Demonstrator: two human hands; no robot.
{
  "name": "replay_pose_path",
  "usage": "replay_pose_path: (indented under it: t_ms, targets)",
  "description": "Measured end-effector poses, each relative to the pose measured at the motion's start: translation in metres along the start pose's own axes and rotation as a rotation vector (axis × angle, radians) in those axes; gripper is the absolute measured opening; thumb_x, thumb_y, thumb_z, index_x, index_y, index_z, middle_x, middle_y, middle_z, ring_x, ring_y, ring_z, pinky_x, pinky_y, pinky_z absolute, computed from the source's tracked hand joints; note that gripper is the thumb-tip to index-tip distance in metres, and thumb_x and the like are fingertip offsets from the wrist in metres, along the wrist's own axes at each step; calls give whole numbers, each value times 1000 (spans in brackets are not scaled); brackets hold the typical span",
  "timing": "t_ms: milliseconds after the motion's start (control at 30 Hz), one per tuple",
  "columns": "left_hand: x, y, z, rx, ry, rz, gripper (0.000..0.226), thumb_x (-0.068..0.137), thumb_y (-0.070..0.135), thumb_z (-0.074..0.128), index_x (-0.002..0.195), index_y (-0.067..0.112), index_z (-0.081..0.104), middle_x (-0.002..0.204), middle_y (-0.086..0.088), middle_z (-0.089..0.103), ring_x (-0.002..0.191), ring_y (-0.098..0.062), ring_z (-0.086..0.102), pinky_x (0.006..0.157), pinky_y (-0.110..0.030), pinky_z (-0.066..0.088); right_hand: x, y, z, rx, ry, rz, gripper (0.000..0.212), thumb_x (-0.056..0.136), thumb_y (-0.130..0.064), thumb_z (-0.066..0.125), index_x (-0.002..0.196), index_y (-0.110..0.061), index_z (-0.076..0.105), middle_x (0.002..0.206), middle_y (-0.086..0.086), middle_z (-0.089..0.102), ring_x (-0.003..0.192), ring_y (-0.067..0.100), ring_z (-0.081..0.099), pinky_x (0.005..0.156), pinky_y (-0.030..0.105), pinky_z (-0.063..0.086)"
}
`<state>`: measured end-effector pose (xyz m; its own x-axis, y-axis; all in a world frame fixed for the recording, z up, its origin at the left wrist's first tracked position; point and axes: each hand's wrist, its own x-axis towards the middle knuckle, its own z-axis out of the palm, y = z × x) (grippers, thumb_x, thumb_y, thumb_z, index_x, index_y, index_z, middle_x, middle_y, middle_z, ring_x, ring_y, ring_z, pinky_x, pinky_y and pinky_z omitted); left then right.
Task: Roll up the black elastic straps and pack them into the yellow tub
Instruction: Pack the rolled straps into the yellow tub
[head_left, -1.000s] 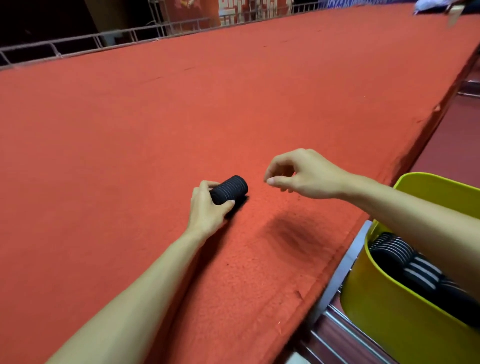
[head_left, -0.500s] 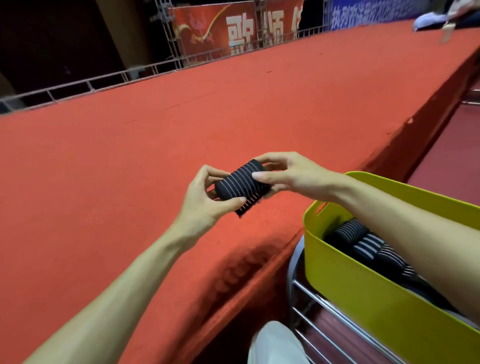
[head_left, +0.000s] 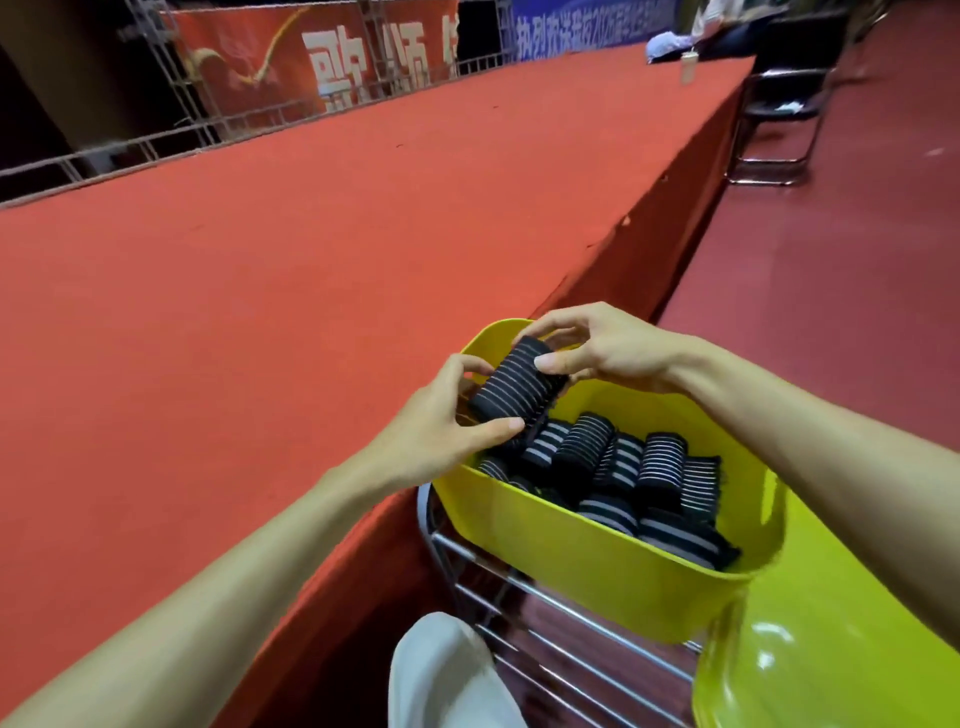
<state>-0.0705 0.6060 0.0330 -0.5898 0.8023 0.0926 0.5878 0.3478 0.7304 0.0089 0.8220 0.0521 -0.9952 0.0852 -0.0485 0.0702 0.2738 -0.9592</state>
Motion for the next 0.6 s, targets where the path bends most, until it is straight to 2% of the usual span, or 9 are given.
replay_pose_path:
  t_ms: [67,133,200,333,467,533,600]
  targets:
    - [4,-2,8,156,-74,14,45,85,39,71,123,25,50,112,6,62,105,-9,59,94,-34,48,-2,17,-9,-115,11,71,26,87,-9,69,112,-14,65,101,10,65,86,18,61,68,26,50]
    - [7,-7,12,234,-44,58,33,87,34,69,116,23,59,107,7,65,102,-5,59,94,-34,48,0,33,-8,-254,-11,147,29,87,-9,70,115,-10,63,97,9,63,79,17,60,62,22,51]
    - [7,-11,13,237,16,84,20,88,27,68,108,22,65,101,9,67,97,0,60,91,-29,47,7,47,5,-333,-68,219,34,87,-10,70,119,-6,59,100,11,60,79,18,62,60,23,57]
    - [4,-13,11,152,129,73,9,90,17,66,93,23,71,91,13,69,88,4,60,80,-10,44,32,67,34,-422,-147,297,42,89,-12,68,127,-4,53,113,12,53,93,28,62,65,35,61]
    - [-1,-19,9,112,117,70,9,91,15,64,93,20,72,87,15,67,86,6,58,75,-4,38,51,78,55,-451,-213,313,46,91,-13,66,132,-4,48,129,17,52,104,33,63,78,42,59]
    - [-3,-21,8,95,113,80,9,92,15,64,92,20,71,86,16,66,86,7,58,76,-3,37,55,82,60,-509,-244,300,47,92,-16,64,135,-7,46,135,16,51,98,32,68,79,39,59]
    - [-5,-23,7,56,123,83,10,92,14,63,92,21,72,87,15,67,87,6,59,77,-4,38,58,83,63,-617,-260,267,49,92,-21,64,137,-12,46,138,12,52,82,27,71,81,37,58]
